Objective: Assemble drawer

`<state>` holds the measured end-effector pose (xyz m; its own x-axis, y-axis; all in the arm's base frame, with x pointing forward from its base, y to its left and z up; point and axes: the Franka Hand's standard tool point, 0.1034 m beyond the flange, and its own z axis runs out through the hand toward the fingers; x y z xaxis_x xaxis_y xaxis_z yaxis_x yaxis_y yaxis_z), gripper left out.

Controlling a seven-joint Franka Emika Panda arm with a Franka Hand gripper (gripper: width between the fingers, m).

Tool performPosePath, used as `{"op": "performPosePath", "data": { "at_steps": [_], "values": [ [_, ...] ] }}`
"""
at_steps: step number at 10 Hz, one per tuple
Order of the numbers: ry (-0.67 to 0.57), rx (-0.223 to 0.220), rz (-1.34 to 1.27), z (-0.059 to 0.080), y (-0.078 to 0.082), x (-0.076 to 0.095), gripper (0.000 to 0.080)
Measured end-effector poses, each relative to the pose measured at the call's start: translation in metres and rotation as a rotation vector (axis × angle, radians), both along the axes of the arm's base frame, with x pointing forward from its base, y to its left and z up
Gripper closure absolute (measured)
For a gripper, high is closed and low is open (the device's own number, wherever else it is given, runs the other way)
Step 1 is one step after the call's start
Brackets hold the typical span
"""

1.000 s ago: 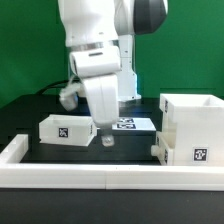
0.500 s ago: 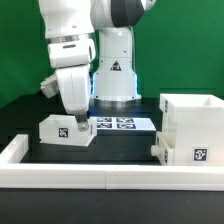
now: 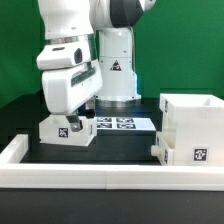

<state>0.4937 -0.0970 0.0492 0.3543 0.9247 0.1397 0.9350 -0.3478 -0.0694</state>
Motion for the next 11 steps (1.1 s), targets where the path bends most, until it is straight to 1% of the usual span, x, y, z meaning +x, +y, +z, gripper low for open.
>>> {"op": "performPosePath", "data": {
  "at_steps": [1,2,3,4,5,6,8,11],
  "values": [
    [0.006,-0.001,-0.039,0.0,0.0,0.0,0.015],
    [0.012,-0.002,-0.131,0.001,-0.002,0.0,0.015],
    [0.0,-0.012,-0.277,0.005,-0.008,-0.003,0.015],
    [-0.005,-0.026,-0.416,0.011,-0.008,-0.011,0.015],
    [-0.006,-0.031,-0.498,0.013,-0.007,-0.019,0.015],
    [-0.003,-0.029,-0.576,0.013,-0.007,-0.025,0.015],
    [0.023,-0.014,-0.763,0.008,-0.008,-0.038,0.015],
    [0.048,0.0,-0.926,0.008,-0.006,-0.037,0.015]
  ]
}}
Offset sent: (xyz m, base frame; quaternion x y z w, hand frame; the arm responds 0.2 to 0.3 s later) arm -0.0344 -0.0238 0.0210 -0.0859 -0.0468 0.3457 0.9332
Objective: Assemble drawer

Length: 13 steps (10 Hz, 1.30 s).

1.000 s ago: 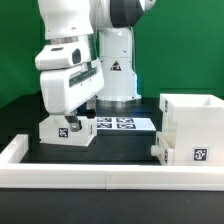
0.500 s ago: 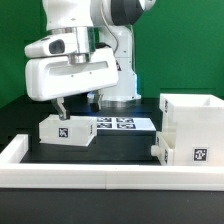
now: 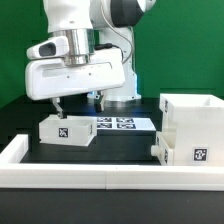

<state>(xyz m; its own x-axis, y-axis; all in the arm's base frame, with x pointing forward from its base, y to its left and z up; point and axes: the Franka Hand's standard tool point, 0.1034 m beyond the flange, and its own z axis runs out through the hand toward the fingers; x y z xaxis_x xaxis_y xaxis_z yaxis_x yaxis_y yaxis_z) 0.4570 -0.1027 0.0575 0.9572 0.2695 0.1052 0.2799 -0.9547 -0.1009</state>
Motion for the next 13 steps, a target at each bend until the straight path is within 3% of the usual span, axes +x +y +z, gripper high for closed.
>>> {"op": "performPosePath", "data": {
  "at_steps": [4,5,8,13],
  "values": [
    [0.028,0.026,-0.233,-0.001,0.003,-0.001,0.015],
    [0.043,0.032,-0.347,-0.006,0.006,-0.006,0.015],
    [0.054,0.021,-0.34,-0.024,0.02,-0.026,0.015],
    [0.007,-0.007,-0.328,-0.051,0.025,-0.052,0.015]
  ]
}}
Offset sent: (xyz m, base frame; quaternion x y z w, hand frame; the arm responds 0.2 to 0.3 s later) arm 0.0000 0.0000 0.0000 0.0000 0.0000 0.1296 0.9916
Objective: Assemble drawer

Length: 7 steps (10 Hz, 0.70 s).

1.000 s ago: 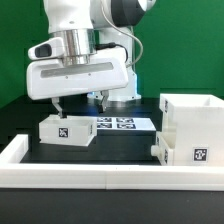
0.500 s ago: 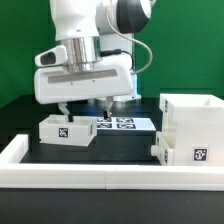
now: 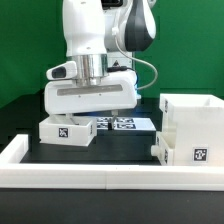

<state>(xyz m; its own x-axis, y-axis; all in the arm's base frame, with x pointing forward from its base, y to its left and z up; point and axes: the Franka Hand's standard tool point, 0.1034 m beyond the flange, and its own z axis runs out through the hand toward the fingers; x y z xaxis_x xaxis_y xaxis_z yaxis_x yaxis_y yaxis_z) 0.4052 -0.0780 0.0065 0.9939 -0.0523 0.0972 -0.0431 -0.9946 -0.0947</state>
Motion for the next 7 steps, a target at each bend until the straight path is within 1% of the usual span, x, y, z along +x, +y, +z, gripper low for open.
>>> {"op": "performPosePath", "data": {
  "at_steps": [2,4,5,6,7],
  "values": [
    [-0.004,-0.002,0.006,-0.0015,0.0008,0.0006,0.015],
    [-0.012,-0.002,0.015,0.0,0.0037,0.0069,0.0166],
    [-0.012,-0.002,0.015,-0.0002,0.0039,0.0072,0.0337],
    [-0.011,-0.002,0.016,-0.0006,0.0041,0.0069,0.0538],
    [-0.011,-0.001,0.016,-0.0009,0.0041,0.0067,0.0538]
  ]
}}
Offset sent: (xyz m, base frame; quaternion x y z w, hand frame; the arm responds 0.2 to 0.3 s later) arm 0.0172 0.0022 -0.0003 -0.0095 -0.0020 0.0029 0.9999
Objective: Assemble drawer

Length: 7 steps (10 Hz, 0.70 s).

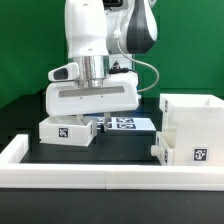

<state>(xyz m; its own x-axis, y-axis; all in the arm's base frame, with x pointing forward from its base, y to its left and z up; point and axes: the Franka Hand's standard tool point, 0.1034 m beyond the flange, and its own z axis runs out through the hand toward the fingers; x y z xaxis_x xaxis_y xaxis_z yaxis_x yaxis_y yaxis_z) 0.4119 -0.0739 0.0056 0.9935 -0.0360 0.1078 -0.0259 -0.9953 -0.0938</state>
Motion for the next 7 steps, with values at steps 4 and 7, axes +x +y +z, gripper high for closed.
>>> {"op": "performPosePath", "data": {
  "at_steps": [4,7],
  "values": [
    [-0.007,-0.003,0.002,0.001,-0.0001,0.0017,0.0753],
    [-0.012,-0.005,0.022,0.0043,0.0073,0.0056,0.0753]
  ]
}}
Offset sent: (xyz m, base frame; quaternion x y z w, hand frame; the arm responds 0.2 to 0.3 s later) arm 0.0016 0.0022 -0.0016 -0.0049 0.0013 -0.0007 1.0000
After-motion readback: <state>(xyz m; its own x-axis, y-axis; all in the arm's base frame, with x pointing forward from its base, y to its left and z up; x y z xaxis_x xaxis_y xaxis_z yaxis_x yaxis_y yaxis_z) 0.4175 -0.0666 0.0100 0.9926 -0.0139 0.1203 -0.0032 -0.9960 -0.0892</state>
